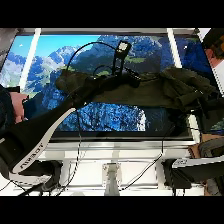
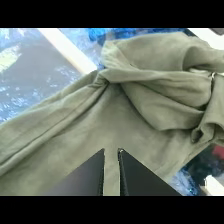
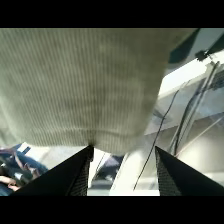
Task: Fold the clothes and pants, and hang the long-sleeved shirts on hangers.
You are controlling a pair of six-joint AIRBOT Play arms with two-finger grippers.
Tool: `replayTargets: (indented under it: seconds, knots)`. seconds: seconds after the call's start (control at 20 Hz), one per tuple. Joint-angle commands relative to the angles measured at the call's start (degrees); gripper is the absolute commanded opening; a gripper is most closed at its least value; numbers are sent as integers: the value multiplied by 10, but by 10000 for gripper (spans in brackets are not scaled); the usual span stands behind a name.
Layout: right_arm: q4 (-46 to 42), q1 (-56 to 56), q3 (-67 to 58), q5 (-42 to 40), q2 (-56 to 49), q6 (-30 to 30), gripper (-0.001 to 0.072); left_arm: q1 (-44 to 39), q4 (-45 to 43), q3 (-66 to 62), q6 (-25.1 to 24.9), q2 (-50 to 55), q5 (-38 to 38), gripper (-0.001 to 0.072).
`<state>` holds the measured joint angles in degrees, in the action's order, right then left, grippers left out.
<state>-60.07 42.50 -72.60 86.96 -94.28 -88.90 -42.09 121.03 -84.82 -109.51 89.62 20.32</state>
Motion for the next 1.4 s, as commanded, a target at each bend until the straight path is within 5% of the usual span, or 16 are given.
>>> replayTargets:
  seconds: [0.0, 0.2, 0.3, 0.4, 0.6, 0.7, 0.75, 1.0, 1.35]
  knots:
    - [-15, -23, 4, -44, -2, 0, 460, 9, 0, 0, 0, -3, 0, 120]
    - [-17, -29, 4, -92, -2, 0, 428, 26, 1, 0, 12, -4, 3, 120]
    - [-17, -29, 4, -102, -1, 0, 118, 34, 0, 0, 39, -4, 19, 120]
    - [-17, -29, 2, -108, -1, 0, 37, 37, 0, 0, 39, -4, 39, 118]
    - [-2, -29, 2, -91, 6, 6, 33, 49, 0, 0, 39, -4, 47, 116]
    - [61, -29, 2, -54, 22, 50, 33, 65, -2, 0, 39, -10, 48, 92]
    - [98, -29, 2, -36, 37, 66, 33, 78, -2, 0, 39, -16, 50, 16]
    - [223, -55, 2, -29, 137, 74, 32, 176, -2, 0, 39, -72, 116, 6]
    - [301, -358, -3, -36, 196, 39, 32, 341, -95, 0, 39, -146, 293, 6]
